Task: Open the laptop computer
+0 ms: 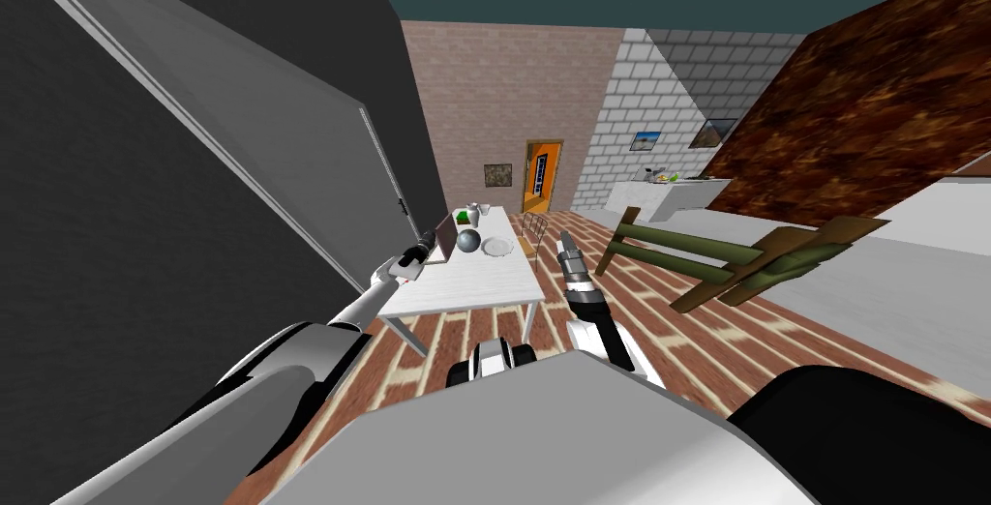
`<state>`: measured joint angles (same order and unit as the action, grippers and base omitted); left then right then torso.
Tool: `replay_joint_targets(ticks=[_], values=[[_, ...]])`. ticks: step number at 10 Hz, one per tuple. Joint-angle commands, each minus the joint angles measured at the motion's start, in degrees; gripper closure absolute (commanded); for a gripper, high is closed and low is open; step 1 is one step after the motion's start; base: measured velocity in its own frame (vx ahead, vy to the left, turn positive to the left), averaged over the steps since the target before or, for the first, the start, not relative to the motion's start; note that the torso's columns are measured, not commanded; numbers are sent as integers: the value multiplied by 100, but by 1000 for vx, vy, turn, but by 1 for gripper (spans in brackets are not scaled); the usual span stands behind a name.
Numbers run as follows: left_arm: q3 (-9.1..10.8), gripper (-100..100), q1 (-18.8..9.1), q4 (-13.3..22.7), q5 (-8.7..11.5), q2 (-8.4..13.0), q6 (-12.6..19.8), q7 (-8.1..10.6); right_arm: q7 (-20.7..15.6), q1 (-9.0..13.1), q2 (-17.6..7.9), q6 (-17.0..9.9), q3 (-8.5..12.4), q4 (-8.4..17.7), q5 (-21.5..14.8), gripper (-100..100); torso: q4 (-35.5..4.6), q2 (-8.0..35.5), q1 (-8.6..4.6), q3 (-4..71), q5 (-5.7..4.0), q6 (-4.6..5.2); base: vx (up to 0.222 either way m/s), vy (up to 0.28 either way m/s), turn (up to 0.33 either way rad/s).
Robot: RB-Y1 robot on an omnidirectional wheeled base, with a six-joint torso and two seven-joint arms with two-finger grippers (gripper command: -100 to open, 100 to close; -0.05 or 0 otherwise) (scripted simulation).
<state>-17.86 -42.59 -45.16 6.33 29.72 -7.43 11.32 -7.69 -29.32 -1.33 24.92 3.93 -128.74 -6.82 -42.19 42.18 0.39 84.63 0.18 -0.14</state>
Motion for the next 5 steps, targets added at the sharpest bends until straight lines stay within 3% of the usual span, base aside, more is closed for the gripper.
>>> replay_joint_targets(ticks=[1,3,4,5], values=[[149,100,26,-18,284,-171,63,320,0,0,0,0,0,0,0,0,7,-4,5,3,2,-6,12,183,-22],[262,100,30,-25,510,-322,95,565,0,0,0,0,0,0,0,0,21,-23,-13,15,-1,-6,10,162,-2],[224,100,-1,-48,422,-271,52,452,0,0,0,0,0,0,0,0,23,-26,-5,17,0,0,5,93,-8],[464,100,81,87,587,-388,-79,591,0,-1,1,0,0,0,0,0,23,-24,-41,17,-7,10,-5,113,-174]])
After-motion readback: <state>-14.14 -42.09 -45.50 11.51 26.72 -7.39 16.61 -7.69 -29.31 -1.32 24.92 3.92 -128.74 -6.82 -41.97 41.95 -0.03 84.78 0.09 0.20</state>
